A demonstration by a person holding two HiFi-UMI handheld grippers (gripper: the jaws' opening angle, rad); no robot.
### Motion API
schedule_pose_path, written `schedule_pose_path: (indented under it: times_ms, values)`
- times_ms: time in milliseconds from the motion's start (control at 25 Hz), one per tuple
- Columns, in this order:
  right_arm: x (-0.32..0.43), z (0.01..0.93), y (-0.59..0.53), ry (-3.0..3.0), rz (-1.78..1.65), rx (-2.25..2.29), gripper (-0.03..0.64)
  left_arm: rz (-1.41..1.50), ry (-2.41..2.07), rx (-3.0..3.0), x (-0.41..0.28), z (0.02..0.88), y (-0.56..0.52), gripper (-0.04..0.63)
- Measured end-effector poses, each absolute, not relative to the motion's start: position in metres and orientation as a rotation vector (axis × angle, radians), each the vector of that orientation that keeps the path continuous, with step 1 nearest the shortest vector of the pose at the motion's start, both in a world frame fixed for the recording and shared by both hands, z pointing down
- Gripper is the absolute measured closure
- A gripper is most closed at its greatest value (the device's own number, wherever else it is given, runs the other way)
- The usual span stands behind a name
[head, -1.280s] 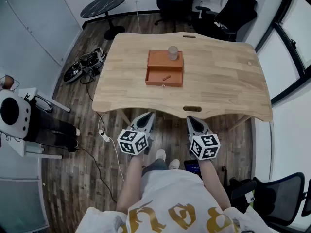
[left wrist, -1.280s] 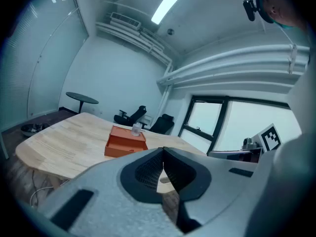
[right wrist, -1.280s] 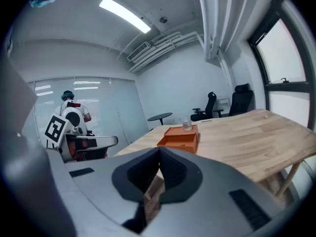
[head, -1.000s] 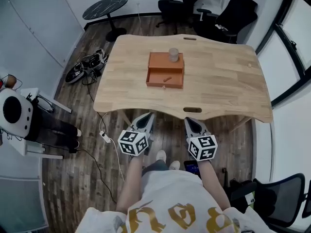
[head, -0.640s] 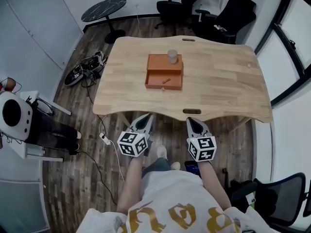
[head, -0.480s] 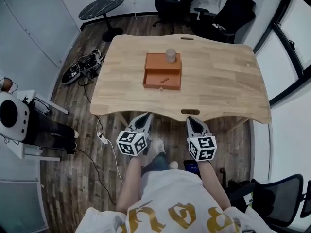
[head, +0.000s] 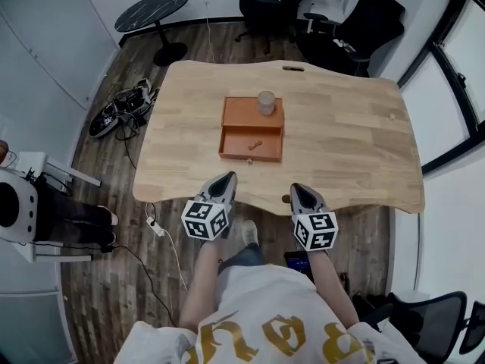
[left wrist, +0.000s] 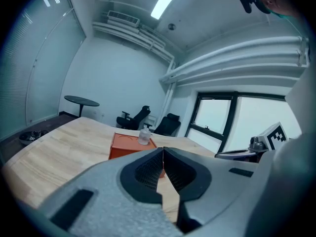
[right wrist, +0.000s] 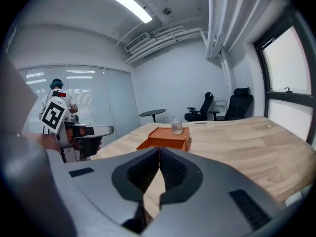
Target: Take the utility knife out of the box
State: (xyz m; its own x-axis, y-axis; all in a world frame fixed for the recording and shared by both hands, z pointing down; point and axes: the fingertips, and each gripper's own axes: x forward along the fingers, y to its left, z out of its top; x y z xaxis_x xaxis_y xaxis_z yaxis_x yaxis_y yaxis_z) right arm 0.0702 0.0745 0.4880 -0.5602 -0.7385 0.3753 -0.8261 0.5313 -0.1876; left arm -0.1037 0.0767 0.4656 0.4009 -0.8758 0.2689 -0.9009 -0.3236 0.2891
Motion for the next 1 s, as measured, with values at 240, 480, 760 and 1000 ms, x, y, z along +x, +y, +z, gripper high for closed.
schedule_pose_path:
  times_ms: [240, 480, 760, 1000]
  values:
    - [0.076, 0.488, 0.000, -2.473, 0.531, 1.422, 0.606, 0.134, -1.477, 2.302, -0.113, 0.468, -0.001, 0.584]
    - [0.070, 0.495, -0.049, -2.415, 0.516, 1.518, 0.606, 0.146, -1.419, 2.333, -0.125, 0.475, -0.056, 0.584]
    - [0.065, 0.486, -0.078, -2.402, 0.485, 1.559, 0.606, 0.165, -1.402, 2.384, -0.129, 0.471, -0.098, 0.584]
    - [0.072, 0.494, -0.098, -2.379, 0.509, 1.580, 0.606, 0.159, -1.386, 2.416, -0.123, 0.466, -0.119, 0.584]
